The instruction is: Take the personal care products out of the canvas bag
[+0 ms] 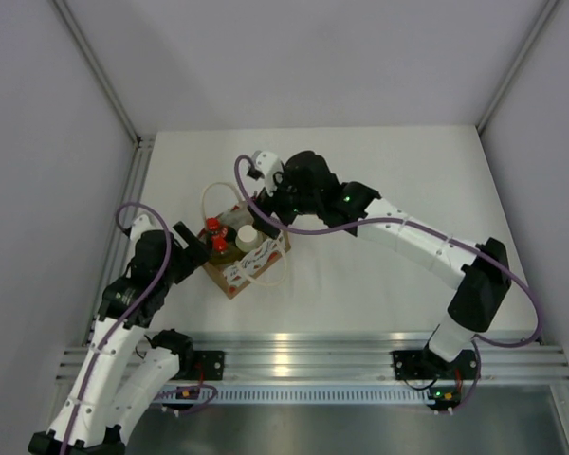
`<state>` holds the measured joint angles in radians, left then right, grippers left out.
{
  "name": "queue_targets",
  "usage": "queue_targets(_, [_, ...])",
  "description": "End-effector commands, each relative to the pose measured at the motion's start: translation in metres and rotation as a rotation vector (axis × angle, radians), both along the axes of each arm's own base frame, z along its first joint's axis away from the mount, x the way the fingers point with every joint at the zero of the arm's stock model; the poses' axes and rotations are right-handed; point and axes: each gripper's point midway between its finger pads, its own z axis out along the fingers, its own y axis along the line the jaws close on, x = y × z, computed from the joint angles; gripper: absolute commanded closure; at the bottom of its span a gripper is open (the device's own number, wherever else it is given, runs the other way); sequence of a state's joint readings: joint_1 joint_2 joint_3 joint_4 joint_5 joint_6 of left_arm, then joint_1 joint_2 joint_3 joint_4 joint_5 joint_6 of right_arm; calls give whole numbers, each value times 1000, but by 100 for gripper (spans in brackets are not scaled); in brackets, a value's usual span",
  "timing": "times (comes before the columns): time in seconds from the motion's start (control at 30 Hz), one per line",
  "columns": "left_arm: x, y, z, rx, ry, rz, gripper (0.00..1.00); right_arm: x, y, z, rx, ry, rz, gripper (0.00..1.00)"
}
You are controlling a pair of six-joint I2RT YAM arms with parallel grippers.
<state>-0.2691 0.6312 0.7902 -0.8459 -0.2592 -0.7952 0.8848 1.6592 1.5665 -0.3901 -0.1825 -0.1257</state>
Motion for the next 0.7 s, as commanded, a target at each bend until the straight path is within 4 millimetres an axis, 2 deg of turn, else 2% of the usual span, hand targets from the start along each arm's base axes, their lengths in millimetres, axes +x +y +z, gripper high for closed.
queue_targets(0.0, [2,3,4,-20,-36,39,2,-31,10,5,-59,24,74,17])
queue_targets(0.03, [1,2,4,-25,-37,40,2,-34,15,-6,-87,32,89,16])
queue_targets(0.1, [1,2,5,-34,-46,43,2,-31,20,-8,-109,20,89,16])
queue_targets(0.13, [1,2,6,-35,-47,43,2,-29,26,-21,-136,35,96,16])
queue_targets(0.2, [0,2,7,-34,-52,38,2,-26,32,-21,-154,27,105,16])
queue_targets(0.23, [0,2,7,-32,-54,36,2,-24,37,-33,-178,35,108,16])
queue_targets(0.3, [0,3,7,-26,-54,35,2,-18,42,-37,-196,22,104,16])
queue_targets(0.33, [0,3,7,-26,-52,33,2,-16,44,-50,-223,37,105,16])
queue_targets(0.37, [0,2,7,-26,-53,31,2,-13,48,-46,-222,28,103,16])
queue_targets(0.5, [0,2,7,-20,-52,28,2,-8,52,-69,-297,52,104,16])
queue_targets(0.53, [0,3,7,-20,-52,29,2,-9,52,-81,-327,66,110,16])
queue_targets(0.67, [0,3,6,-17,-50,27,2,-7,47,-100,-389,86,103,15])
